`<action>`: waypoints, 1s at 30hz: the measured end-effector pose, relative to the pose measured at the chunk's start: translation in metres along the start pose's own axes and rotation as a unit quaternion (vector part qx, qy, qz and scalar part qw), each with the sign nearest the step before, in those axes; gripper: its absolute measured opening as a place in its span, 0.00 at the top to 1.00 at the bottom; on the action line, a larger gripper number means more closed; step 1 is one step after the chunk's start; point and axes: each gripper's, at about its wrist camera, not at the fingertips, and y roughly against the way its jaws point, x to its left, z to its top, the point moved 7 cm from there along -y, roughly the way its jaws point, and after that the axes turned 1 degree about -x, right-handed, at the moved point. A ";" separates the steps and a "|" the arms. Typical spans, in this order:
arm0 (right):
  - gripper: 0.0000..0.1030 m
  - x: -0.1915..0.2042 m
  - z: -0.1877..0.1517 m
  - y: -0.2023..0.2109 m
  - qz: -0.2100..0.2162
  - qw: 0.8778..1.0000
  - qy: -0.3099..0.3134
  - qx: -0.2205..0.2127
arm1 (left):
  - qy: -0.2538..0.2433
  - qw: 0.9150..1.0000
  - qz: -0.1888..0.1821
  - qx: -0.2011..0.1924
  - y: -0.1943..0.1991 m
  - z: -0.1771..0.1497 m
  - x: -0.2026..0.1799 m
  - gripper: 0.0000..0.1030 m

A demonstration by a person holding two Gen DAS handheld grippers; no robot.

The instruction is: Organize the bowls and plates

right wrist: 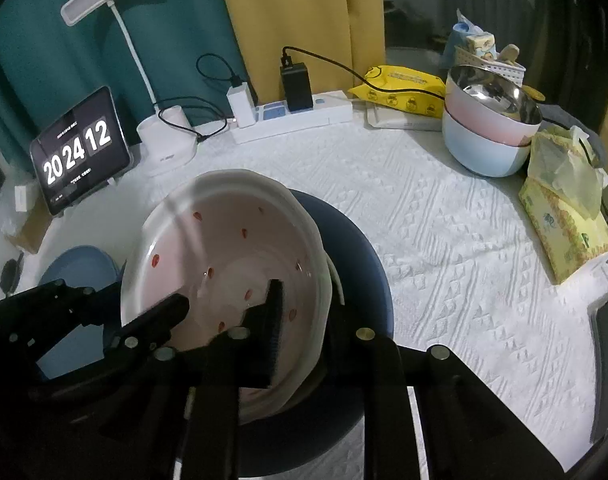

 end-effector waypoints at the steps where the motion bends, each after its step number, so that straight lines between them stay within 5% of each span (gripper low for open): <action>1: 0.80 0.000 0.000 0.000 0.001 1.000 0.000 -0.001 | 0.002 1.000 -0.002 0.001 0.000 0.000 0.000 0.74; 6: 0.78 -0.001 -0.001 0.003 0.011 1.000 -0.013 -0.003 | 0.009 1.000 -0.004 -0.003 0.004 -0.001 0.000 0.73; 15: 0.53 0.012 -0.002 0.017 0.033 0.999 -0.011 -0.015 | 0.015 1.000 -0.001 -0.011 0.007 0.001 0.005 0.73; 20: 0.45 0.015 0.000 0.026 0.002 0.999 0.011 -0.031 | 0.018 1.000 -0.011 -0.010 0.007 0.000 0.005 0.73; 30: 0.44 0.009 0.010 0.045 -0.008 0.998 0.025 -0.056 | 0.029 0.999 -0.027 -0.033 0.027 0.007 0.010 0.73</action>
